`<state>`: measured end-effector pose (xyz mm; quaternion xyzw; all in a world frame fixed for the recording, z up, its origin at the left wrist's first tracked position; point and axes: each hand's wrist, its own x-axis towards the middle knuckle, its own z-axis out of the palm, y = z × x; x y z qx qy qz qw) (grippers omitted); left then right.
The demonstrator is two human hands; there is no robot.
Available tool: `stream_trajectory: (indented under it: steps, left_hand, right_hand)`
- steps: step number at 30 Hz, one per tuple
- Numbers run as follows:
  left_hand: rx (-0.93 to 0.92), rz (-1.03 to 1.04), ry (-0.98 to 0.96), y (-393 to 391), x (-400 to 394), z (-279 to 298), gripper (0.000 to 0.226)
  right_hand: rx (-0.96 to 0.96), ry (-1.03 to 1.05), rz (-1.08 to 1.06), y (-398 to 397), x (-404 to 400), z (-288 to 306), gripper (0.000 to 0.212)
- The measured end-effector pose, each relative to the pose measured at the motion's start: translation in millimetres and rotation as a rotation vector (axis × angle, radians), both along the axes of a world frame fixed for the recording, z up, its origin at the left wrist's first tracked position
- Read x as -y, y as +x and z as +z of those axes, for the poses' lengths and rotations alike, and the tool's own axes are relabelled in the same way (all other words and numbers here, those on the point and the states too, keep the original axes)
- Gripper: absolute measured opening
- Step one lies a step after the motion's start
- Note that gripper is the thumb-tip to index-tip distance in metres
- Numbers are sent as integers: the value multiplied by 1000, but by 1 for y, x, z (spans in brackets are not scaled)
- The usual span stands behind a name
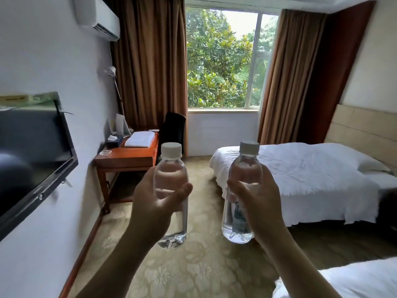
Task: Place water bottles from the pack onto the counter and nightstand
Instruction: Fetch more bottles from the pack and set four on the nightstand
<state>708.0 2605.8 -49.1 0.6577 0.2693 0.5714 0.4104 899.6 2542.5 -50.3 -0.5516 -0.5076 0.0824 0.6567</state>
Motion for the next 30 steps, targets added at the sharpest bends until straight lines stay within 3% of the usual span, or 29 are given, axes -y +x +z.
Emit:
stream_trajectory:
  steps: [4, 10, 20, 30]
  left_hand:
    - [19, -31, -19, 34, -69, -4, 43]
    - [25, 6, 9, 98, -192, -9, 50]
    - [-31, -6, 96, 196, -379, 22, 38]
    - [-3, -205, 34, 321, -555, 4, 52]
  right_hand:
    - [-3, 37, -17, 34, -65, -2, 34]
    - [-8, 83, -7, 103, -193, -16, 27]
    - [54, 120, 53, 193, -401, 6, 26]
    - [61, 95, -226, 306, -515, 3, 25]
